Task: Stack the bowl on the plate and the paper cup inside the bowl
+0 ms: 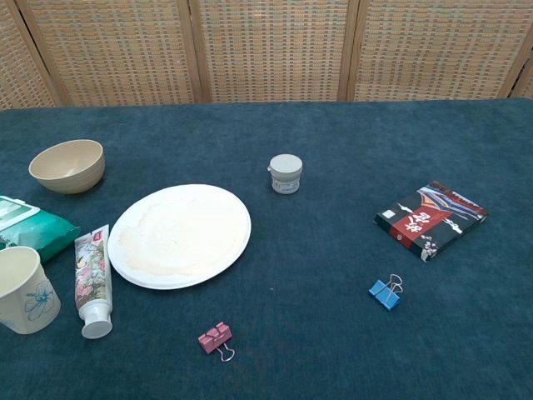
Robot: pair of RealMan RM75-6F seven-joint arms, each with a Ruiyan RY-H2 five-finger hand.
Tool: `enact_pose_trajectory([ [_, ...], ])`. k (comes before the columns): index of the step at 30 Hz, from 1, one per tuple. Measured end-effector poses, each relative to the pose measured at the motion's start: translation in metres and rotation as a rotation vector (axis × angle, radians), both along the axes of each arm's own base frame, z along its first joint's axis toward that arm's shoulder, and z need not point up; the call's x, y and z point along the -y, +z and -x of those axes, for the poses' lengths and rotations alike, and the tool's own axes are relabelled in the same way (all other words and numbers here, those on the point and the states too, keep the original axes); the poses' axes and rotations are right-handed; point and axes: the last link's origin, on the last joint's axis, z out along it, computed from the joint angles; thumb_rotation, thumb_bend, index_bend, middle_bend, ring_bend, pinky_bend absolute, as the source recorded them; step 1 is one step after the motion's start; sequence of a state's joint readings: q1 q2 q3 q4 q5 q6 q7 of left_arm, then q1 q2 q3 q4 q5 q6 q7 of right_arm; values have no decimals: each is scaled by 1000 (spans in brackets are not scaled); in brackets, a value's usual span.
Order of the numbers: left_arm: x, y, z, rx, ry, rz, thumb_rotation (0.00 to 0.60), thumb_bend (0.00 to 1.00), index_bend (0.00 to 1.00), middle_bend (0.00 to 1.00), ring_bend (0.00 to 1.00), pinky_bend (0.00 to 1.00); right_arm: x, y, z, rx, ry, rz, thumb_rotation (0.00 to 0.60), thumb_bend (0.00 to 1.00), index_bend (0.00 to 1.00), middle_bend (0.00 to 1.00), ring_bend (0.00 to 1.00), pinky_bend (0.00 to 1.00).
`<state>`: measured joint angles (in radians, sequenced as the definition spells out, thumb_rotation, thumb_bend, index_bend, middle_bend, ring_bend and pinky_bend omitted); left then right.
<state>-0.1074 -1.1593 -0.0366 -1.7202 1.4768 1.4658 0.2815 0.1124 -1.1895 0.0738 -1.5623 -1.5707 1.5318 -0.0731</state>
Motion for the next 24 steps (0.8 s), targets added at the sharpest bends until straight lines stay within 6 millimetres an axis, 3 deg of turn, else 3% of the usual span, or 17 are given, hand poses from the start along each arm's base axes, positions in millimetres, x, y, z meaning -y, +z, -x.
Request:
enact_pose_trajectory([
  [9,-29,1,0,12,-13,-37,600,175,136,0,0,0,-1,0,-1,-1,3,2,600,125,103,0,0,0],
  [24,-108,-1,21,-38,53,-14,600,279,298,0,0,0,1,1,0,5,-4,0,600,126,102,0,0,0],
])
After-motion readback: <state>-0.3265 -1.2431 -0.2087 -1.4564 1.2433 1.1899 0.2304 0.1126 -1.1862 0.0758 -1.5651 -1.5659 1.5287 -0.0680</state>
